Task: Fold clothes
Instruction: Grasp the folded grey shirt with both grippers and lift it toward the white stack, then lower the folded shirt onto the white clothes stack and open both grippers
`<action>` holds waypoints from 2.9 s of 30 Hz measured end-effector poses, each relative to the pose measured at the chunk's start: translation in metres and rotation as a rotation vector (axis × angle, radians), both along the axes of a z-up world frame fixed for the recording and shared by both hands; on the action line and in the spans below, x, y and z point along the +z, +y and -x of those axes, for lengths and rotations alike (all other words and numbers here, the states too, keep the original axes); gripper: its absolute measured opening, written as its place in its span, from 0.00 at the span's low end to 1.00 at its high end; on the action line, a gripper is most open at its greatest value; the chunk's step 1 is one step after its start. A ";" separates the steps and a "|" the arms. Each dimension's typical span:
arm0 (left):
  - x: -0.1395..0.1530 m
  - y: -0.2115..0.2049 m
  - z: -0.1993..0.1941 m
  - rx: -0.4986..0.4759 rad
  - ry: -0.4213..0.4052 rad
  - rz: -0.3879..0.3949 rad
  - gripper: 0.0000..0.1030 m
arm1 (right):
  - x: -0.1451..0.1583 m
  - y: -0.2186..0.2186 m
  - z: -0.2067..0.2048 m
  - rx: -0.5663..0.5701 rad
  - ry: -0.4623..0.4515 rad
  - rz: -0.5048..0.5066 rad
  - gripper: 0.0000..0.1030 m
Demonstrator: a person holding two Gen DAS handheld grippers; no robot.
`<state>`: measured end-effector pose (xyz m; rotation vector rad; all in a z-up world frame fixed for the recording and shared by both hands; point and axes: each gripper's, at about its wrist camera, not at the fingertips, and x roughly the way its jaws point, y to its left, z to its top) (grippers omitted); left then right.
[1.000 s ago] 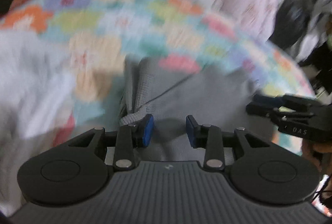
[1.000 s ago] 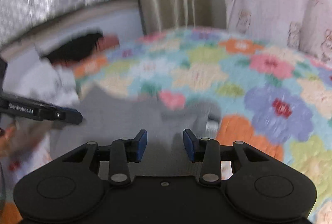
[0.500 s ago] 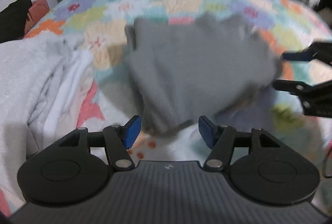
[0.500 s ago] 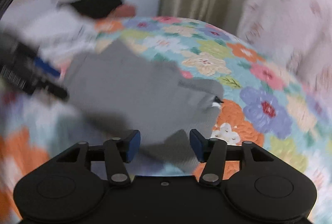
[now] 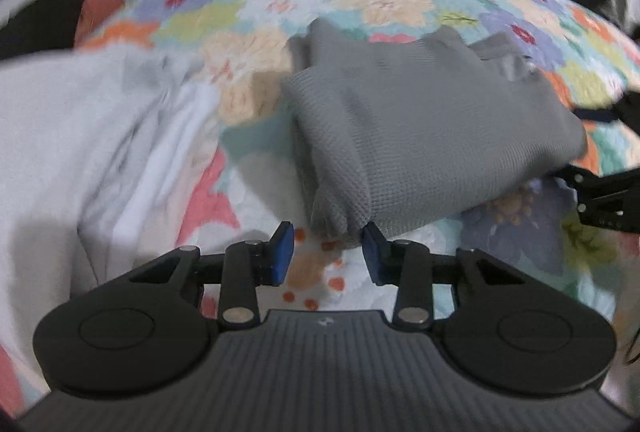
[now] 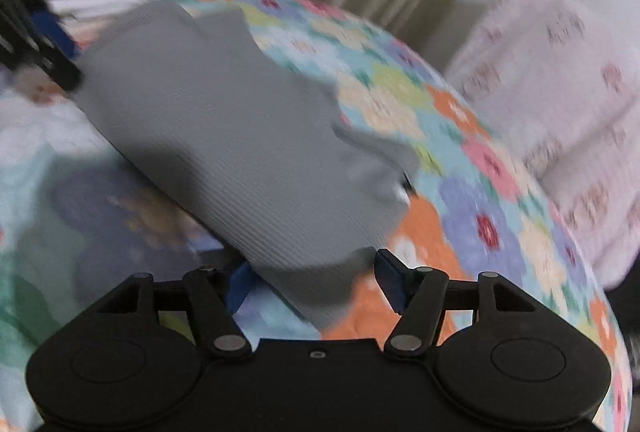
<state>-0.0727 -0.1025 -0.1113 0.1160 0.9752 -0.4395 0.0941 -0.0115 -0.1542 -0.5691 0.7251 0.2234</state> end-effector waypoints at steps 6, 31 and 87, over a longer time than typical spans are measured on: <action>0.024 0.041 -0.004 0.057 -0.022 0.198 0.59 | 0.023 -0.065 0.005 -0.142 0.177 -0.412 0.68; 0.005 0.022 -0.043 0.091 -0.056 0.391 0.17 | 0.036 -0.046 -0.031 -0.181 0.156 -0.901 0.33; 0.079 0.339 -0.035 0.673 -0.347 0.190 0.34 | 0.135 0.234 -0.057 0.512 -0.056 -0.705 0.58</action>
